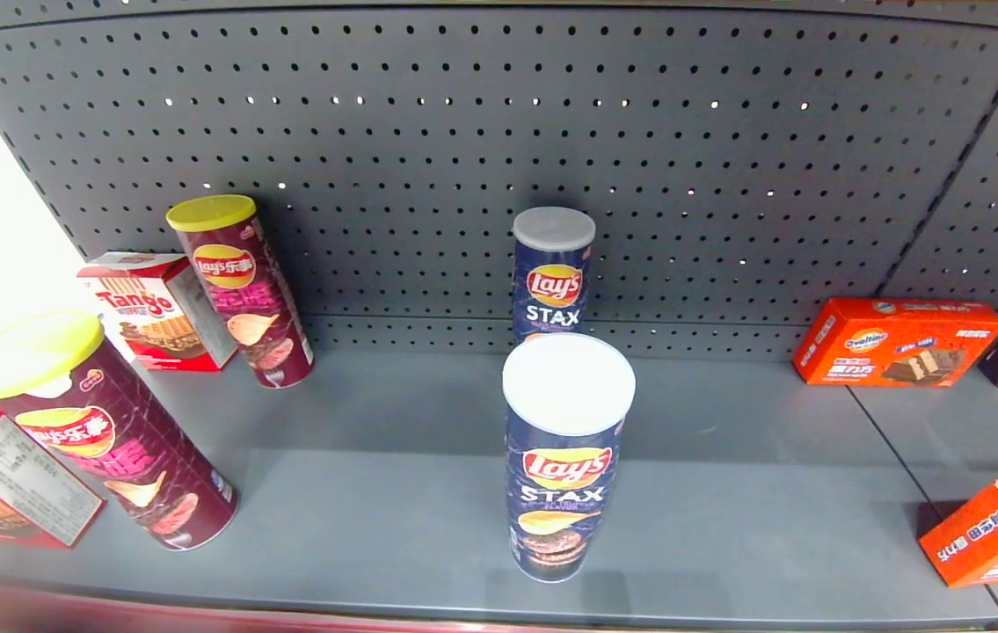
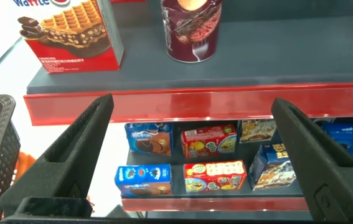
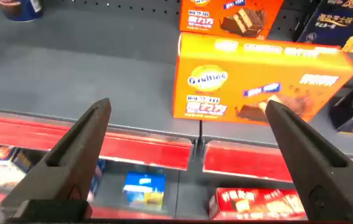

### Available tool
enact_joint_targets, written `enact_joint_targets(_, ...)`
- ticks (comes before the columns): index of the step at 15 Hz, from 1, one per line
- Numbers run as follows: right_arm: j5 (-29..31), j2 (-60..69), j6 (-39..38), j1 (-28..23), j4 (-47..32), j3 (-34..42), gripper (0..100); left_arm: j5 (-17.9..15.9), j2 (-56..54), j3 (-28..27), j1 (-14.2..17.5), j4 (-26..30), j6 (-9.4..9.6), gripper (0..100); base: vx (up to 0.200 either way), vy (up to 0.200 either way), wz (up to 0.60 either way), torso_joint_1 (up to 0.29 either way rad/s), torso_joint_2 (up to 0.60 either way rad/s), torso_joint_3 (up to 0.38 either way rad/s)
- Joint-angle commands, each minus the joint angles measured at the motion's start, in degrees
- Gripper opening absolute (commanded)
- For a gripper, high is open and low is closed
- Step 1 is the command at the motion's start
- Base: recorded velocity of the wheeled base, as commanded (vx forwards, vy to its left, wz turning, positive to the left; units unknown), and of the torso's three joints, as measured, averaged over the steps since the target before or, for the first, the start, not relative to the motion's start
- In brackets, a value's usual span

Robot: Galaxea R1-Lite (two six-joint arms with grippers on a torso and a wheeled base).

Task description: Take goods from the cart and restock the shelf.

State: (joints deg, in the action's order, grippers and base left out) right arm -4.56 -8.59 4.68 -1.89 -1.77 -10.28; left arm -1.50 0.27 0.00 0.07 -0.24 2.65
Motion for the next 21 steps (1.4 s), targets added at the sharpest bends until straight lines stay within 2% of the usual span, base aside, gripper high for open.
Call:
enact_joint_targets(1,-0.1,4.5,-0.3,0.0,8.4,10.3,100,0.0,0.1,0.0,-0.1,0.0,-0.01,100,0.000,0.000,0.00,0.000,0.00,0.000)
enact_joint_targets(2,-1.2,8.6,-0.9,2.1,3.2,9.4,100,0.0,0.1,0.0,0.0,0.0,0.08,100,0.000,0.000,0.00,0.000,0.00,0.000)
enact_joint_targets(4,-1.2,8.5,-2.9,2.0,4.4,9.6,100,0.0,0.1,0.0,0.0,0.0,0.08,100,0.000,0.000,0.00,0.000,0.00,0.000)
enact_joint_targets(5,0.9,8.5,-6.4,2.0,4.5,9.7,100,0.0,0.1,0.0,-0.1,0.0,0.08,100,0.000,0.000,0.00,0.000,0.00,0.000)
enact_joint_targets(6,9.2,8.5,-8.0,2.0,3.5,10.1,100,0.1,0.1,0.0,0.0,0.0,0.08,100,0.000,0.000,0.00,0.000,0.00,0.000)
enact_joint_targets(7,10.7,8.5,-7.8,1.9,2.3,10.3,100,0.0,0.1,0.0,0.0,0.0,0.08,100,0.000,0.000,0.00,0.000,0.00,0.000)
enact_joint_targets(9,6.1,8.4,-2.7,2.0,2.0,10.3,100,0.1,0.0,0.0,0.0,0.0,0.34,100,0.000,0.000,0.00,0.000,0.00,0.000)
enact_joint_targets(10,5.0,8.4,-3.4,2.0,1.9,10.3,100,0.1,0.1,0.0,0.0,0.0,0.26,100,0.000,0.000,0.00,0.000,0.00,0.000)
enact_joint_targets(12,5.0,8.5,-3.9,2.0,1.9,10.3,100,0.3,0.0,0.0,0.0,0.0,-0.27,100,0.000,0.000,0.00,0.000,0.00,0.000)
enact_joint_targets(13,5.0,8.5,-4.0,2.0,2.0,10.3,100,0.2,0.1,0.0,0.0,0.0,-1.68,100,0.000,0.000,0.00,0.000,0.00,0.000)
enact_joint_targets(14,5.0,8.5,-4.0,2.0,2.0,10.3,100,0.3,0.0,0.0,0.0,0.0,-2.29,100,0.000,0.000,0.00,0.000,0.00,0.000)
enact_joint_targets(21,5.0,8.5,-4.0,2.0,1.9,10.3,100,0.4,0.0,0.0,0.0,0.0,-2.38,100,0.000,0.000,0.00,0.000,0.00,0.000)
